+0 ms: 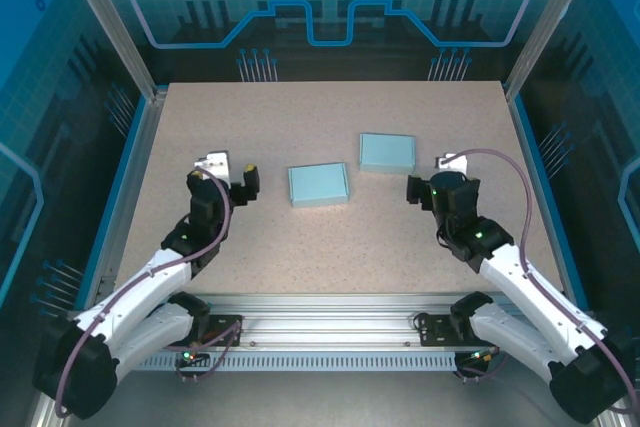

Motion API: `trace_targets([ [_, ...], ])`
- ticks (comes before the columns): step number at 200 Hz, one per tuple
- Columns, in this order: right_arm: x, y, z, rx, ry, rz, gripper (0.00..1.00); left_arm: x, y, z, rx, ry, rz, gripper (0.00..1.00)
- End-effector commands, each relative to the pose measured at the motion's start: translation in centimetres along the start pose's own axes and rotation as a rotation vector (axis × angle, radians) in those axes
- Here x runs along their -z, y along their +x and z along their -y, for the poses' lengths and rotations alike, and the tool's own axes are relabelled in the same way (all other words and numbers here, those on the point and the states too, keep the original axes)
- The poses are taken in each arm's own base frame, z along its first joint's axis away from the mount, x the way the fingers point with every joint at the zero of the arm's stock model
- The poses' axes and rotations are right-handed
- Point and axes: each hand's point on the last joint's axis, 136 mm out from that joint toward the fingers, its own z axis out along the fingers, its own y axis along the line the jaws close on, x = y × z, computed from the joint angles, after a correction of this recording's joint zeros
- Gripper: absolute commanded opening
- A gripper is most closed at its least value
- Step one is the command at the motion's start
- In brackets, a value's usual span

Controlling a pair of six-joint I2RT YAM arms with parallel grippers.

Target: Fold the paper box

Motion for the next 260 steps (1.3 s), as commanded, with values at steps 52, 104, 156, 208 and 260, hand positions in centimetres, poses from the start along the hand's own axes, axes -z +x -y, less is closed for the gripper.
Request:
trace_targets([
  [52,-1.7,1.3,3.1,-0.022,-0.015,0.199,1.0,-3.1,3.0,-2.7,-0.125,0.001,0.07,0.99],
  [104,-2.7,2.6,3.9,0.004,-0.004,0.188,1.0,-4.4,4.0,-0.5,-0.108,0.153,0.135,0.99],
  [156,-4.1,2.3,2.9,0.062,-0.042,0.184,1.0,-7.1,6.8,-0.5,-0.088,0.178,0.065,0.99],
  [208,-5.5,1.5,1.6,0.121,-0.088,0.203,1.0,-10.1,8.2,-2.7,0.045,0.16,-0.086,0.99],
  [260,-7.6,1.6,-0.1,0.191,-0.155,0.208,1.0,-10.1,8.2,-2.7,0.042,0.165,-0.081,0.99],
])
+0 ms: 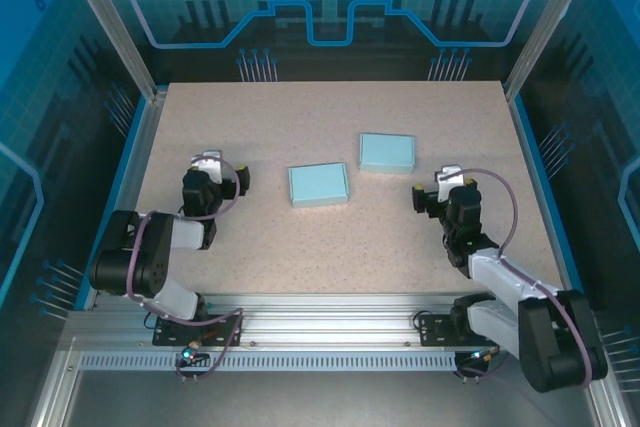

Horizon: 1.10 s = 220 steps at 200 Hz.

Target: Fold the paper box

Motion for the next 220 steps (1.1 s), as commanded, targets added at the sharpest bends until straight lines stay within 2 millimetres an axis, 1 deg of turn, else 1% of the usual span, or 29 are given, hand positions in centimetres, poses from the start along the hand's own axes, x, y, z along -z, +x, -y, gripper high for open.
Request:
trace_targets([
  [1,-0.8,-3.3,-0.2,0.026,-0.032,0.11,1.0,0.0,-0.1,0.5,0.029,0.036,-0.006,0.99],
  [20,-1.5,-3.3,-0.5,0.043,-0.041,0.121,1.0,0.0,-0.1,0.6,0.028,0.037,-0.004,0.99],
  [33,-2.1,-3.0,-0.6,0.033,-0.063,0.097,1.0,0.0,-0.1,0.6,0.028,0.036,-0.004,0.99],
  [55,-3.0,-2.4,-1.3,0.029,-0.1,0.089,1.0,0.0,-0.1,0.6,0.028,0.038,-0.004,0.99],
  [83,-3.9,-2.5,-2.1,0.024,-0.144,0.078,1.0,0.0,-0.2,0.6,0.028,0.037,-0.004,0.99],
  [103,-4.9,-1.8,-2.9,0.036,-0.175,0.069,1.0,0.0,-0.2,0.6,0.028,0.037,-0.003,0.99],
  [114,-5.4,-1.6,-2.5,0.019,-0.156,0.048,1.0,0.0,-0.2,0.6,0.028,0.036,-0.003,0.99],
  [136,-5.8,-1.3,-2.6,0.012,-0.177,0.04,1.0,0.0,-0.2,0.6,0.027,0.035,-0.003,0.99],
  [147,-6.2,-0.8,-2.6,0.001,-0.187,0.032,1.0,0.0,-0.1,0.6,0.028,0.035,-0.005,0.99],
  [162,-6.6,-0.6,-1.0,-0.066,-0.151,0.014,1.0,0.0,-0.1,0.6,0.027,0.037,-0.005,0.99],
  [220,-6.7,-0.5,-1.1,-0.054,-0.132,0.01,1.0,0.0,-0.2,0.6,0.025,0.036,-0.003,0.99],
])
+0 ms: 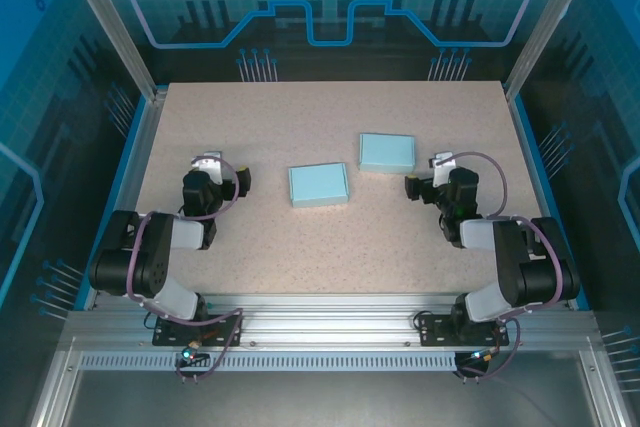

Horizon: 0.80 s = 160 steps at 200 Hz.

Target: Fold the paper box

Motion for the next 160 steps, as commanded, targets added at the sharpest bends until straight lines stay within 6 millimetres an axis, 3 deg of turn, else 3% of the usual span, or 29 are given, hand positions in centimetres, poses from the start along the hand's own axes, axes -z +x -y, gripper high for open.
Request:
trace_targets([
  [1,-0.36,-1.38,0.02,-0.005,0.011,0.038,1.0,-0.02,-0.52,0.4,0.003,0.022,0.012,0.99],
  [160,-0.31,-1.49,-0.48,-0.01,-0.052,0.044,1.0,-0.02,-0.47,0.46,0.001,0.026,0.009,0.99],
])
